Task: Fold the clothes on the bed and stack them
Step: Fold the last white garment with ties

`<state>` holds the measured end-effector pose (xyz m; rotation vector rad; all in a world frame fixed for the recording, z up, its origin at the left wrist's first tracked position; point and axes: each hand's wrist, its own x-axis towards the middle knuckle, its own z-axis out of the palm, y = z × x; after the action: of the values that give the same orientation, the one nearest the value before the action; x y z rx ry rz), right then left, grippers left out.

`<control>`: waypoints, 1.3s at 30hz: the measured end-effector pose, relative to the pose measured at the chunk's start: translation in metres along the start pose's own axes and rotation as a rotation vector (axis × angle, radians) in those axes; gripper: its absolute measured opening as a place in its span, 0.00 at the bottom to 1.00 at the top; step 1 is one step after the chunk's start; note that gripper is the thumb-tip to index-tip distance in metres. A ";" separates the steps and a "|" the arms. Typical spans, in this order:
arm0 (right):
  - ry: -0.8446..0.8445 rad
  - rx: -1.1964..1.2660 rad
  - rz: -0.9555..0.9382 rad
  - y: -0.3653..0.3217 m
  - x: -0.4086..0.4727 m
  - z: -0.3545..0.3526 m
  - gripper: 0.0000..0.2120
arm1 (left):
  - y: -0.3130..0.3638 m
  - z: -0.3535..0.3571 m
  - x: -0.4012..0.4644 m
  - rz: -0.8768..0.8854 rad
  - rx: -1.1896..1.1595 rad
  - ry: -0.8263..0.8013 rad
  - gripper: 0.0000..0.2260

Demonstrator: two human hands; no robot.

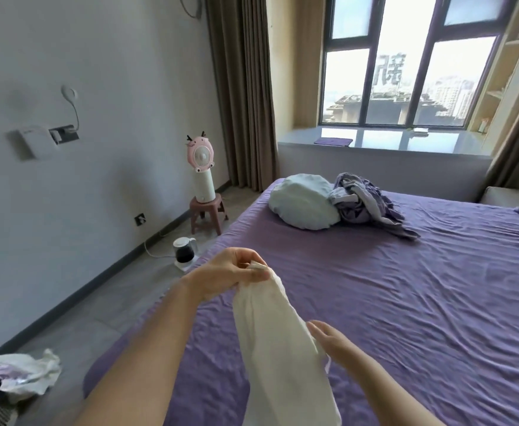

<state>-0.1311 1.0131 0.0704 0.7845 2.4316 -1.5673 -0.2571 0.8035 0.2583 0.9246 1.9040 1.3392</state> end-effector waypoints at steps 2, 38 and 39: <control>-0.067 0.126 0.045 0.005 -0.030 -0.002 0.11 | 0.002 0.001 -0.010 0.010 -0.050 -0.050 0.08; 0.680 0.307 -0.215 0.015 -0.315 -0.157 0.09 | 0.028 0.133 -0.052 0.322 0.506 -0.346 0.04; 0.639 0.257 -0.227 0.020 -0.322 -0.165 0.08 | 0.030 0.135 -0.046 0.295 0.490 -0.359 0.03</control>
<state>0.1792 1.0535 0.2527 1.2570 2.8599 -1.9857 -0.1165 0.8416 0.2527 1.6217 1.8844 0.7809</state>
